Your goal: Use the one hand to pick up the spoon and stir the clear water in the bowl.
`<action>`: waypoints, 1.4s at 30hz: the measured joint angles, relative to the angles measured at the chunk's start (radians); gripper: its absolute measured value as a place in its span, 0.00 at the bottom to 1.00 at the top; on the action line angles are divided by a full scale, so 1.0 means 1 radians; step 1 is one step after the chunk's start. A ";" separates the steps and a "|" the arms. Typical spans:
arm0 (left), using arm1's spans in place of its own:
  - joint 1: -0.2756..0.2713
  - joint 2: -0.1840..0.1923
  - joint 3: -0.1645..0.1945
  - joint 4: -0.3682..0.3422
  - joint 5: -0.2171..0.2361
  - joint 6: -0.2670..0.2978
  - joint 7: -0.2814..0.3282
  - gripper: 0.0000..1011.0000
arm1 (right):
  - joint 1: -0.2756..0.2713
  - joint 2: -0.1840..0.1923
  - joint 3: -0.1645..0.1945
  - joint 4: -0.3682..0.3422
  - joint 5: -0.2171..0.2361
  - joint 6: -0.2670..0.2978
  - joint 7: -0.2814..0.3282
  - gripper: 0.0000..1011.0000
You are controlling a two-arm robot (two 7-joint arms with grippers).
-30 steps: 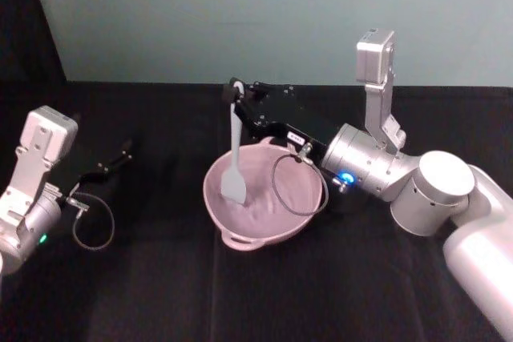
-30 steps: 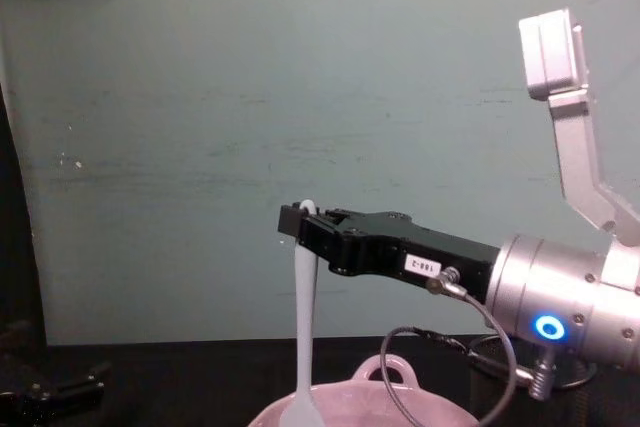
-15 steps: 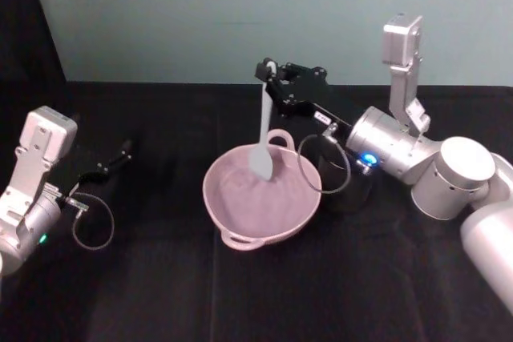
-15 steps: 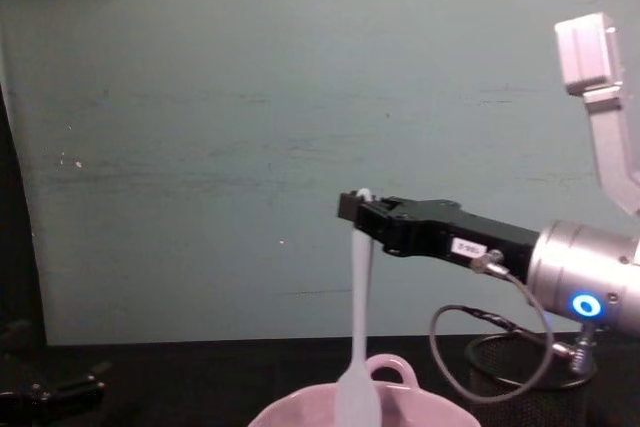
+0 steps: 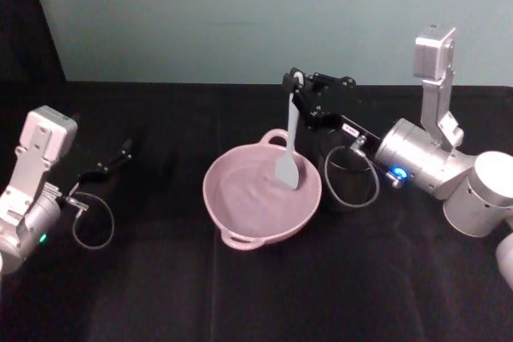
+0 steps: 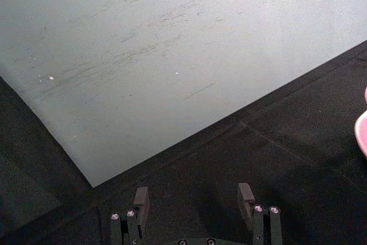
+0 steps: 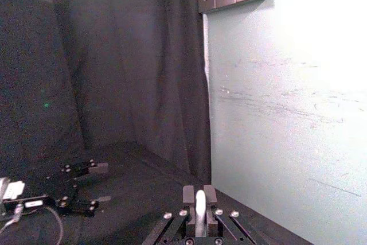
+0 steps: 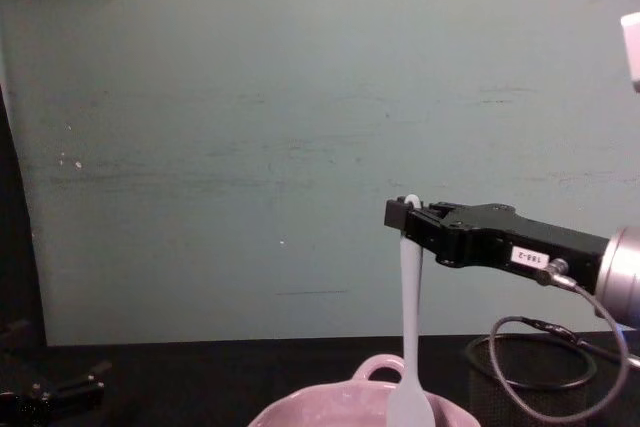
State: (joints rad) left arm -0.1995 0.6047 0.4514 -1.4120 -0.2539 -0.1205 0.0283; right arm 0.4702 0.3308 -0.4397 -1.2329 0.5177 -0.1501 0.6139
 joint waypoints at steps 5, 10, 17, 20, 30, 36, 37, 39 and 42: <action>0.000 0.000 0.000 0.000 0.000 0.000 0.000 1.00 | -0.039 0.024 0.002 -0.063 0.000 0.016 -0.006 0.10; 0.000 0.000 0.000 0.000 0.000 0.000 0.000 1.00 | -0.065 0.033 -0.009 -0.108 0.000 0.025 -0.005 0.10; 0.000 0.000 0.000 0.000 0.000 0.000 0.000 1.00 | -0.073 0.018 -0.038 -0.132 0.003 0.028 0.007 0.10; 0.000 0.000 0.000 0.000 0.000 0.000 0.000 1.00 | -0.065 0.006 -0.048 -0.121 0.005 0.027 0.013 0.10; 0.000 0.000 0.000 0.000 0.000 0.000 0.000 1.00 | 0.020 -0.074 -0.079 0.021 0.012 -0.005 0.040 0.10; 0.000 0.000 0.000 0.000 0.000 0.000 0.000 1.00 | 0.078 -0.110 -0.078 0.130 0.011 -0.030 0.052 0.10; 0.000 0.000 0.000 0.000 0.000 0.000 0.000 1.00 | 0.090 -0.114 -0.075 0.151 0.009 -0.035 0.053 0.10; 0.000 0.000 0.000 0.000 0.000 0.000 0.000 1.00 | 0.100 -0.116 -0.071 0.169 0.007 -0.038 0.053 0.10; 0.000 0.000 0.000 0.000 0.000 0.000 0.000 1.00 | 0.111 -0.112 -0.058 0.185 0.003 -0.042 0.052 0.10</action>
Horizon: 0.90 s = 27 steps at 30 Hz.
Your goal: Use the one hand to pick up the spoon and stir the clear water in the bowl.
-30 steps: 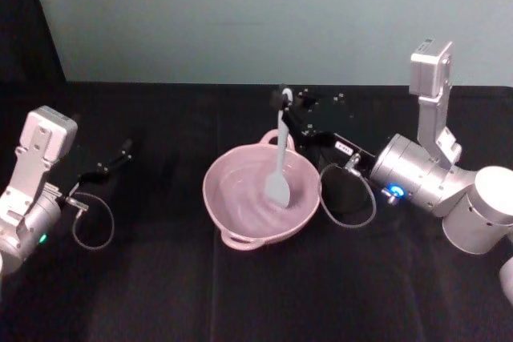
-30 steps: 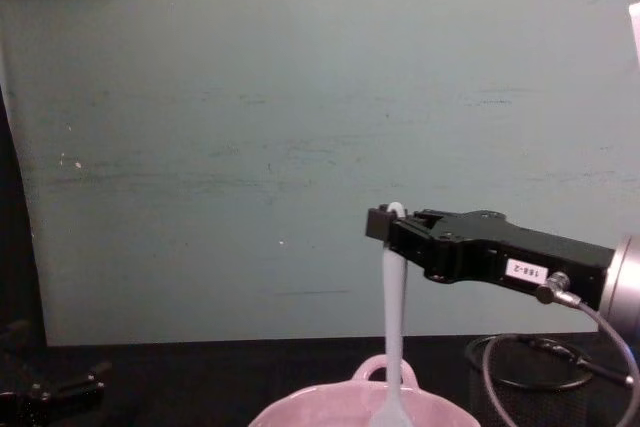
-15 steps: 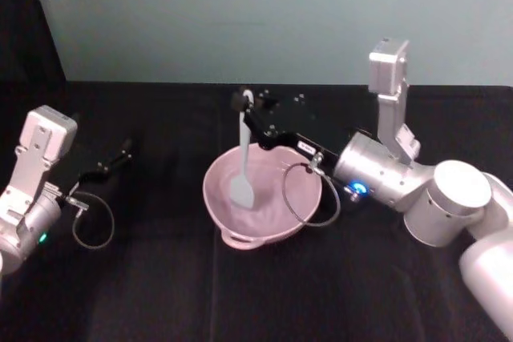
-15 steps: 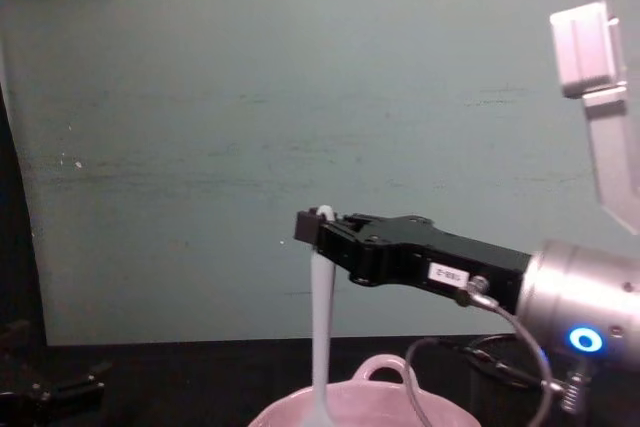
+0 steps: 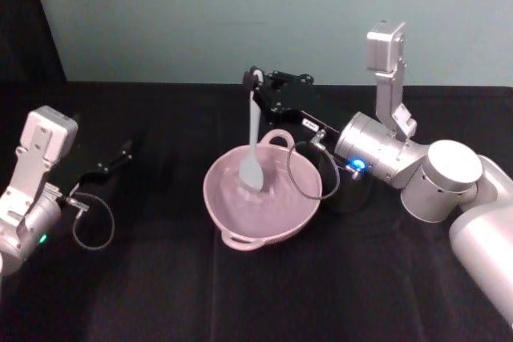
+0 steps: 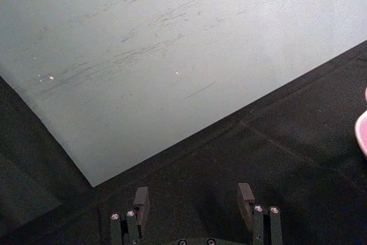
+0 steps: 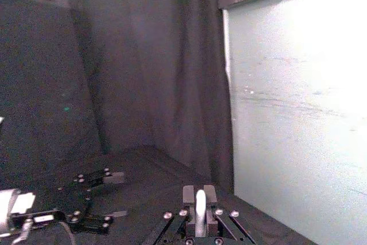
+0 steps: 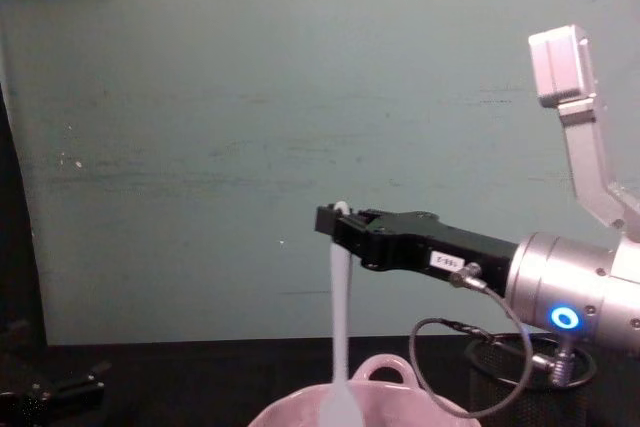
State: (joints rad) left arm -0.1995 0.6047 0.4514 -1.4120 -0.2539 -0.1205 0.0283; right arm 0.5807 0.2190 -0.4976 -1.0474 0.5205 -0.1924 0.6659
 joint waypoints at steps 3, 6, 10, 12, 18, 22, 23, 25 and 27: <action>0.000 0.000 0.000 0.000 0.000 0.000 0.000 1.00 | -0.001 0.008 0.011 -0.002 -0.001 0.000 -0.005 0.10; 0.000 0.000 0.000 0.000 0.000 0.000 0.000 1.00 | -0.011 0.023 0.025 -0.017 -0.001 0.000 -0.013 0.10; 0.000 0.000 0.000 0.000 0.000 0.000 0.000 1.00 | -0.032 0.046 0.040 -0.049 -0.003 0.004 -0.023 0.10; 0.000 0.000 0.000 0.000 0.000 0.000 0.000 1.00 | -0.047 0.061 0.047 -0.076 -0.005 0.010 -0.030 0.10; 0.000 0.000 0.000 0.000 0.000 0.000 0.000 1.00 | -0.094 0.100 0.057 -0.155 -0.013 0.028 -0.044 0.10; 0.000 0.000 0.000 0.000 0.000 0.000 0.000 1.00 | -0.126 0.125 0.058 -0.211 -0.016 0.045 -0.049 0.10; 0.000 0.000 0.000 0.000 0.000 0.000 0.000 1.00 | -0.132 0.129 0.058 -0.222 -0.017 0.048 -0.049 0.10; 0.000 0.000 0.000 0.000 0.000 0.000 0.000 1.00 | -0.140 0.135 0.057 -0.239 -0.017 0.053 -0.049 0.10; 0.000 0.000 0.000 0.000 0.000 0.000 0.000 1.00 | -0.151 0.144 0.052 -0.263 -0.017 0.061 -0.048 0.10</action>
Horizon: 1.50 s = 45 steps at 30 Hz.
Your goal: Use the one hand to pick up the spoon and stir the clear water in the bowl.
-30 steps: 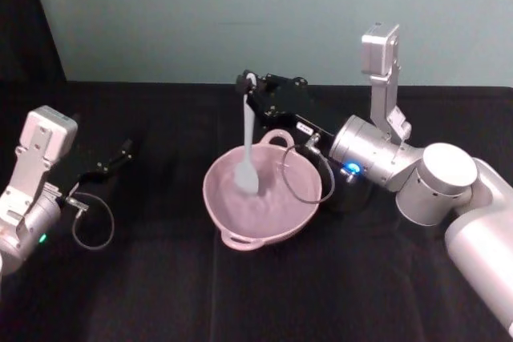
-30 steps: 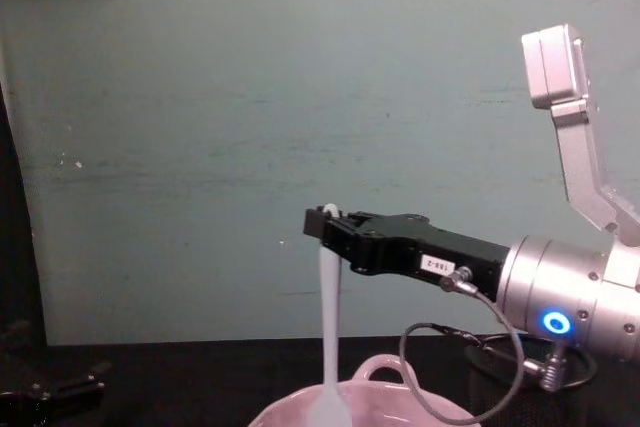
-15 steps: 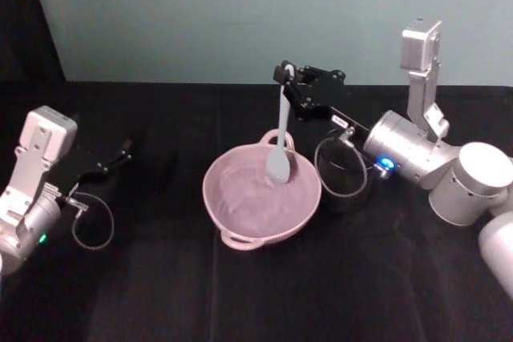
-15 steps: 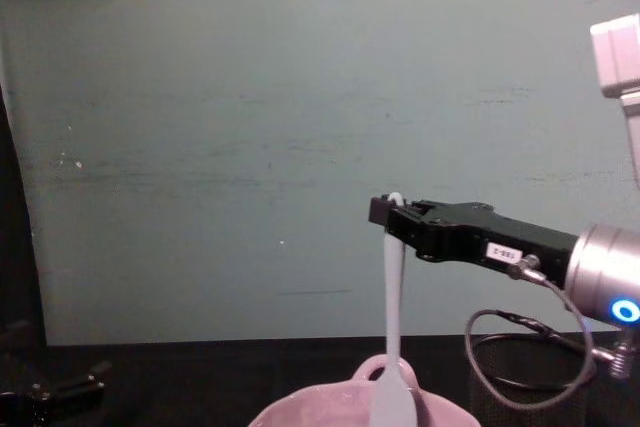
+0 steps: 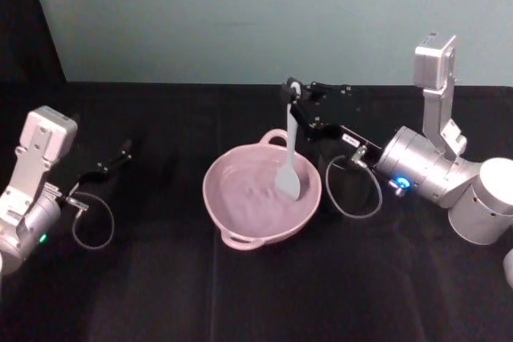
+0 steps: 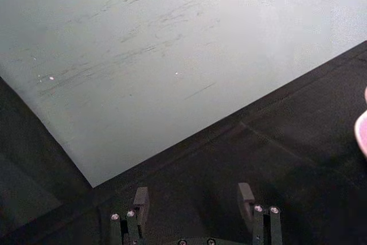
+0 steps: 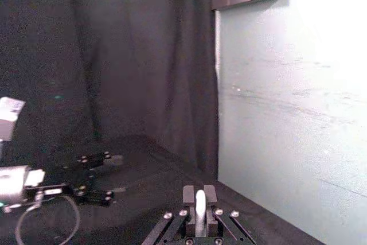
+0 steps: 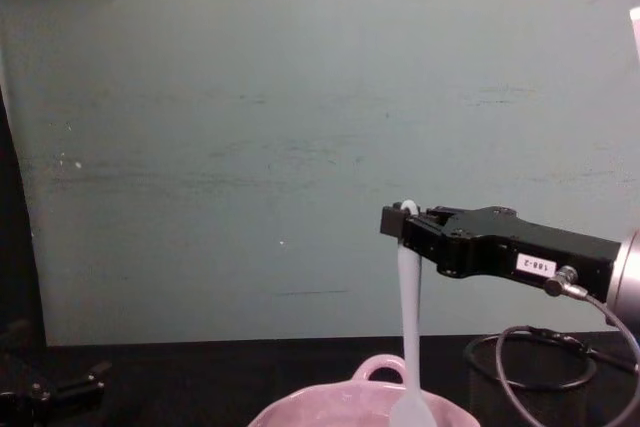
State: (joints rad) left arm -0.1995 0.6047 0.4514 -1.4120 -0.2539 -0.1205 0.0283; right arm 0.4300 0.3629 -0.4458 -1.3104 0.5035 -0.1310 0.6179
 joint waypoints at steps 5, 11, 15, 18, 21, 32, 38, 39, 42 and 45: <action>0.000 0.000 0.000 0.000 0.000 0.000 0.000 1.00 | -0.017 0.010 -0.015 -0.040 0.001 0.016 0.007 0.10; 0.000 0.000 0.000 0.000 0.000 0.000 0.000 1.00 | -0.023 0.006 -0.035 -0.057 0.004 0.019 0.014 0.10; 0.000 0.000 0.000 0.000 0.000 0.000 0.000 1.00 | -0.018 -0.010 -0.055 -0.053 0.009 0.020 0.023 0.10; 0.000 0.000 0.000 0.000 0.000 0.000 0.000 1.00 | -0.002 -0.029 -0.069 -0.032 0.010 0.015 0.030 0.10; 0.000 0.000 0.000 0.000 0.000 0.000 0.000 1.00 | 0.015 -0.047 -0.078 -0.007 0.012 0.007 0.037 0.10; 0.000 0.000 0.000 0.000 0.000 0.000 0.000 1.00 | 0.110 -0.134 -0.089 0.178 0.032 -0.041 0.066 0.10; 0.000 0.000 0.000 0.000 0.000 0.000 0.000 1.00 | 0.141 -0.149 -0.078 0.243 0.033 -0.057 0.068 0.10; 0.000 0.000 0.000 0.000 0.000 0.000 0.000 1.00 | 0.146 -0.150 -0.071 0.256 0.032 -0.060 0.068 0.10; 0.000 0.000 0.000 0.000 0.000 0.000 0.000 1.00 | 0.150 -0.146 -0.058 0.267 0.032 -0.064 0.065 0.10; 0.000 0.000 0.000 0.000 0.000 0.000 0.000 1.00 | 0.147 -0.136 -0.045 0.264 0.031 -0.065 0.057 0.10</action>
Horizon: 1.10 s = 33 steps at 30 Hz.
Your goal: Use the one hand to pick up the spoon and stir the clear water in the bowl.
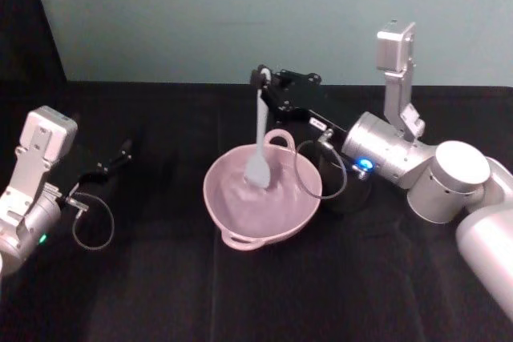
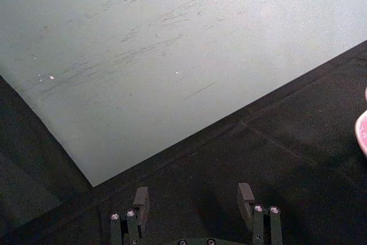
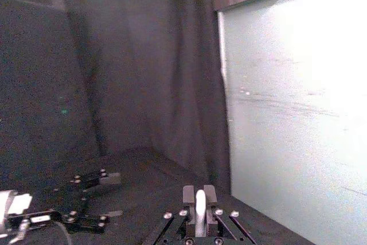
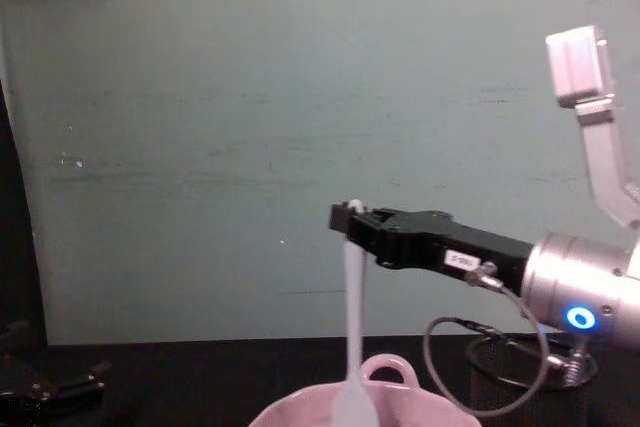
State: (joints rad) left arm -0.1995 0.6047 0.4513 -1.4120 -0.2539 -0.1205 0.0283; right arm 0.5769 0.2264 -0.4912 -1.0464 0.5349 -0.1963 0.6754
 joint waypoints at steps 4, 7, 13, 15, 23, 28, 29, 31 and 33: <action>0.000 0.000 0.000 0.000 0.000 0.000 0.000 1.00 | -0.018 0.026 0.025 -0.027 0.000 0.000 -0.017 0.10; 0.000 0.000 0.000 0.000 0.000 0.000 0.000 1.00 | -0.035 0.045 0.039 -0.054 0.000 0.003 -0.027 0.10; 0.000 0.000 0.000 0.000 0.000 0.000 0.000 1.00 | -0.078 0.082 0.054 -0.130 -0.008 0.021 -0.047 0.10; 0.000 0.000 0.000 0.000 0.000 0.000 0.000 1.00 | -0.096 0.093 0.055 -0.160 -0.012 0.028 -0.053 0.10; 0.000 0.000 0.000 0.000 0.000 0.000 0.000 1.00 | -0.143 0.117 0.048 -0.240 -0.016 0.047 -0.057 0.10; 0.000 0.000 0.000 0.000 0.000 0.000 0.000 1.00 | -0.161 0.119 0.036 -0.270 -0.016 0.053 -0.055 0.10; 0.000 0.000 0.000 0.000 0.000 0.000 0.000 1.00 | -0.166 0.117 0.031 -0.276 -0.016 0.054 -0.055 0.10; 0.000 0.000 0.000 0.000 0.000 0.000 0.000 1.00 | -0.170 0.115 0.026 -0.281 -0.015 0.055 -0.054 0.10; 0.000 0.000 0.000 0.000 0.000 0.000 0.000 1.00 | -0.173 0.110 0.018 -0.286 -0.014 0.056 -0.052 0.10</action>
State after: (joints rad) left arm -0.1995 0.6047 0.4514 -1.4120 -0.2539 -0.1205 0.0283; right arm 0.4040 0.3362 -0.4731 -1.3322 0.5212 -0.1399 0.6233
